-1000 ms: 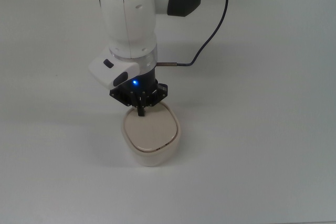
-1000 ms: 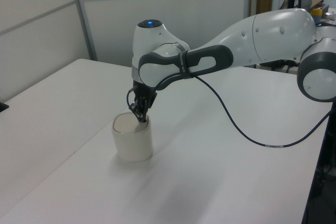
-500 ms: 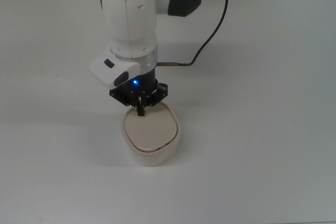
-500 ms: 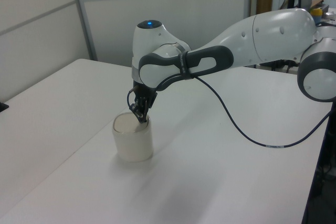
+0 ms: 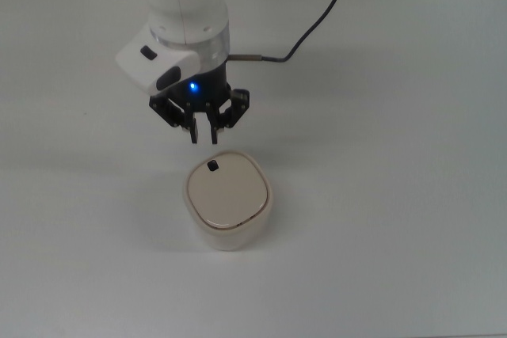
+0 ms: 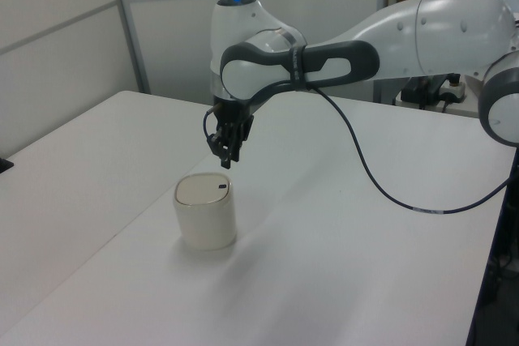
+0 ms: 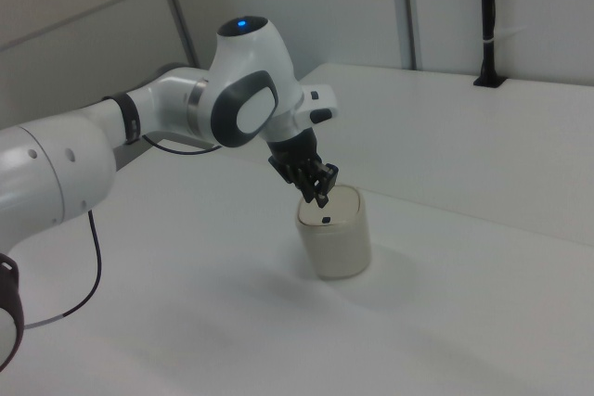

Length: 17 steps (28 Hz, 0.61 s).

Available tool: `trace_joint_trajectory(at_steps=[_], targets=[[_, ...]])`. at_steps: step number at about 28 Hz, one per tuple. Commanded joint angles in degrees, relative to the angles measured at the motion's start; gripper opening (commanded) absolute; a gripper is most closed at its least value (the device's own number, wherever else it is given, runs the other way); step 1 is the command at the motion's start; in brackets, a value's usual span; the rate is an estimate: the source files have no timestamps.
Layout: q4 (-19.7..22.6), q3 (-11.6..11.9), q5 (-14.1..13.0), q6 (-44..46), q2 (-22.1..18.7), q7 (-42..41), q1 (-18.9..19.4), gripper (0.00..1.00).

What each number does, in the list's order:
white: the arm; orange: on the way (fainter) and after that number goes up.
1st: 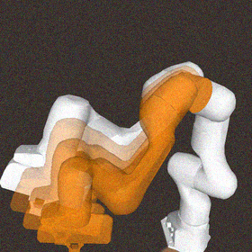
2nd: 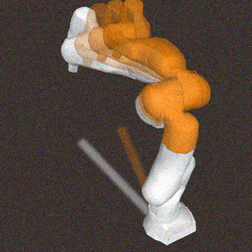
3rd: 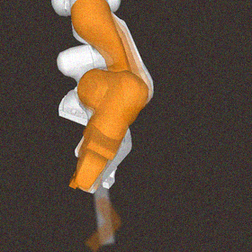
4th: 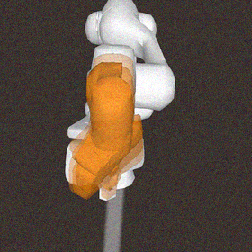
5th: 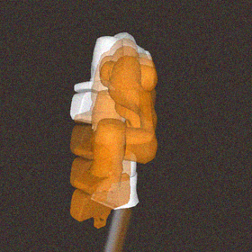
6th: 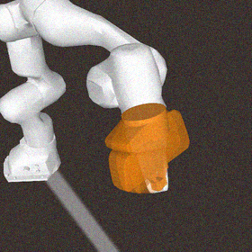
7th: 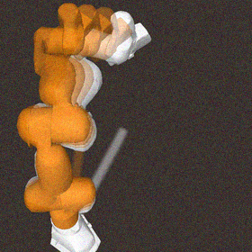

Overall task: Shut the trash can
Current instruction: 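Lift the gripper up away from the closed lid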

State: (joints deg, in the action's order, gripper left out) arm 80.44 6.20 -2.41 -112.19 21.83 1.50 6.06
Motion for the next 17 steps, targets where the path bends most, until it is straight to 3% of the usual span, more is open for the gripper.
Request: trace_joint_trajectory(at_steps=[1, 3, 7, 10, 17], targets=[[1.21, 0.22, 4.34, 6.01, -1.96, 0.7, 0.0, 0.46], [1.21, 0.22, 5.92, 8.38, -2.23, 0.7, 0.0, 0.55], [1.21, 0.22, 8.56, 12.26, -2.23, 0.61, 0.09, 1.0], [1.21, -0.13, 10.14, 12.26, -2.05, -0.18, 0.09, 1.0], [1.3, -0.4, 9.53, 12.44, -1.97, -1.5, 0.09, 1.0]])
